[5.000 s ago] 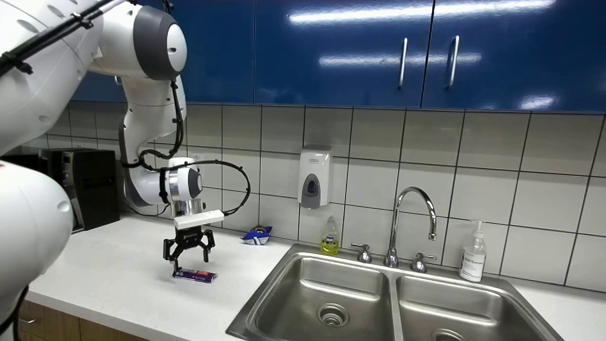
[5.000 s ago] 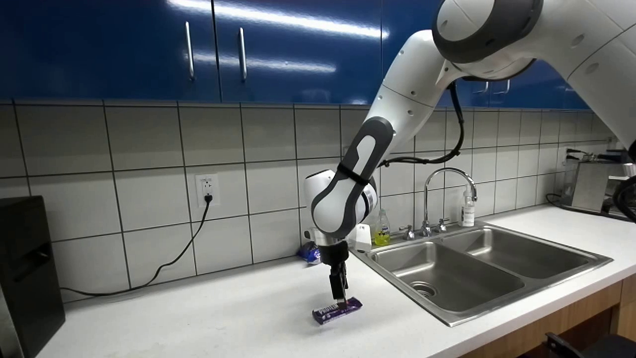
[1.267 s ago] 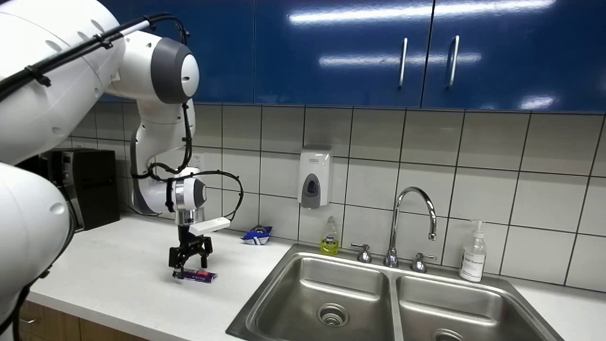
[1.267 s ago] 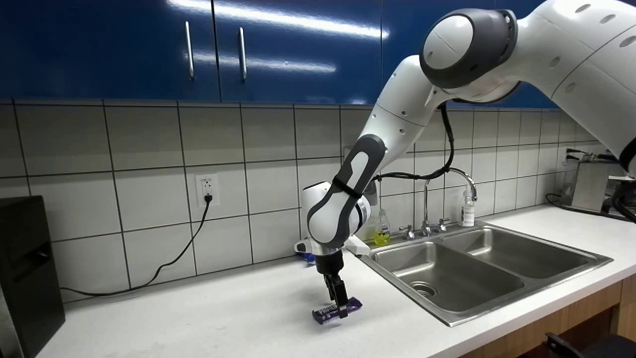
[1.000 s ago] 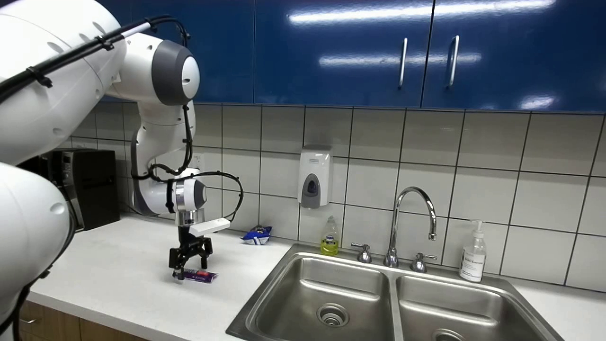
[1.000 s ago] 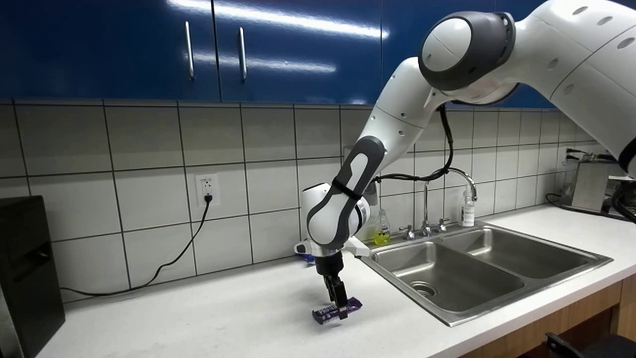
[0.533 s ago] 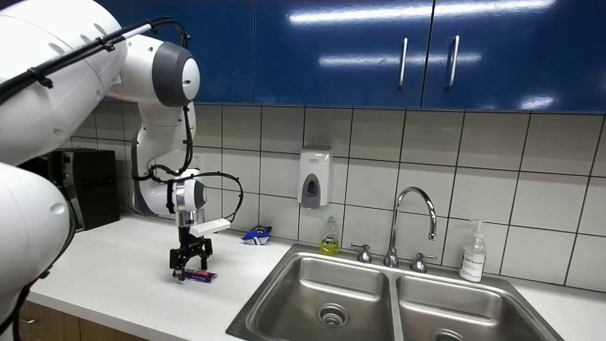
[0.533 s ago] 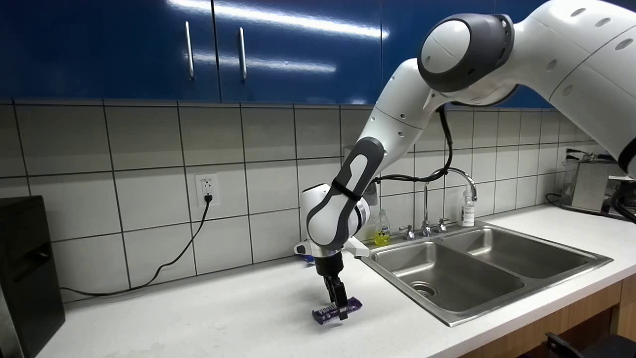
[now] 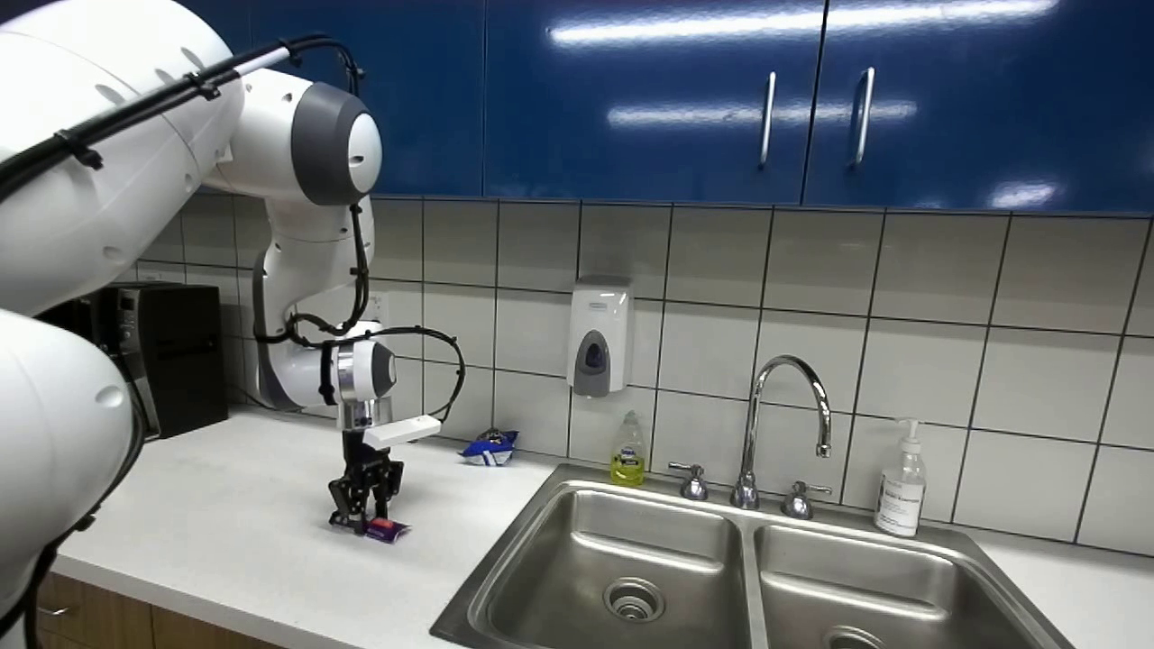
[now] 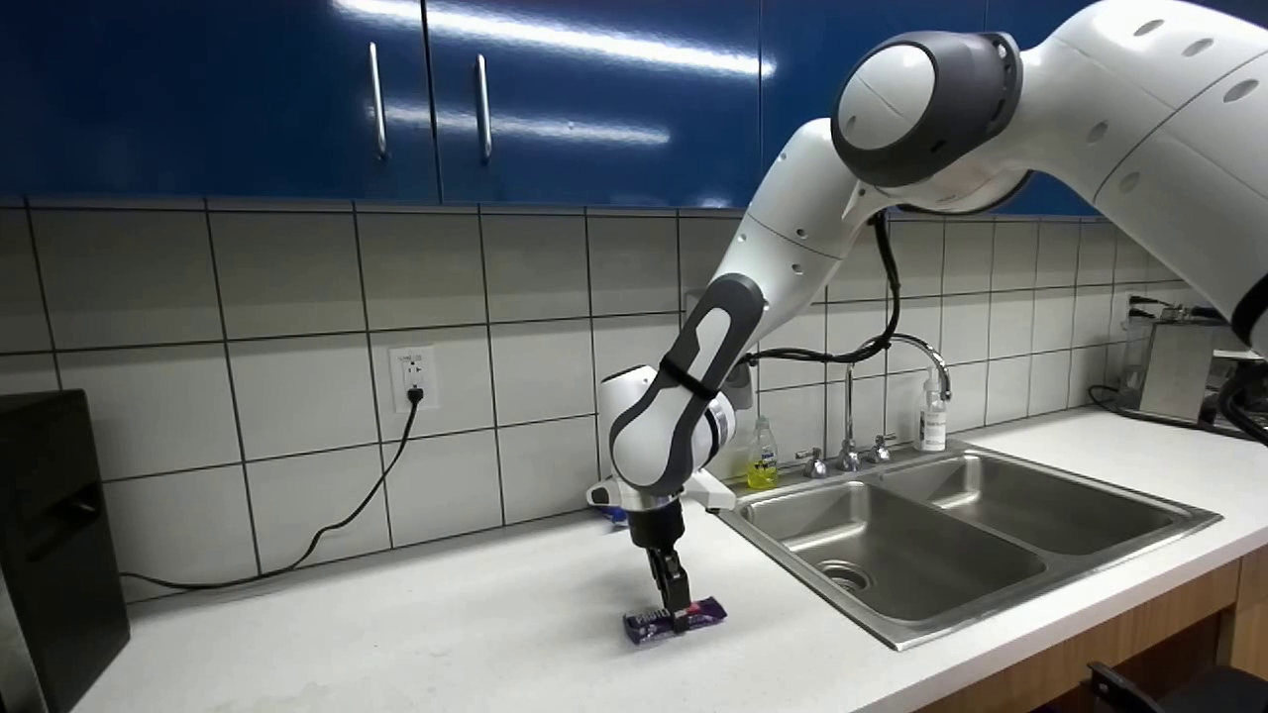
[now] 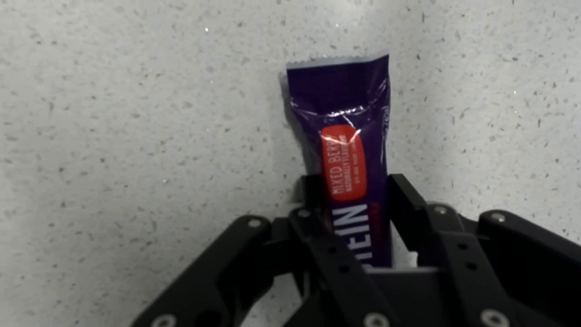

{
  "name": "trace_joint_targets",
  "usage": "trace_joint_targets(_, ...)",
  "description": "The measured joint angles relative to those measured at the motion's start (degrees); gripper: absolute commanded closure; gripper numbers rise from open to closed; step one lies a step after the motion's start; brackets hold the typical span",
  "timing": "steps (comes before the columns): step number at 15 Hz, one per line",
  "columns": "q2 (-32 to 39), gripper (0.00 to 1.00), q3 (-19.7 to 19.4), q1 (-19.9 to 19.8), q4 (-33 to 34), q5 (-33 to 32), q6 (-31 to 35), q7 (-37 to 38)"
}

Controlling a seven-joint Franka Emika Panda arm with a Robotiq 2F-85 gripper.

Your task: Put the purple snack in the sink.

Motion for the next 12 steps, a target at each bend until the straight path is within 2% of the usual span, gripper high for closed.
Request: trace_joint_targets(12, 0.2, 0.88, -0.1, 0.2, 0.9, 0.0, -2.0, 0.3)
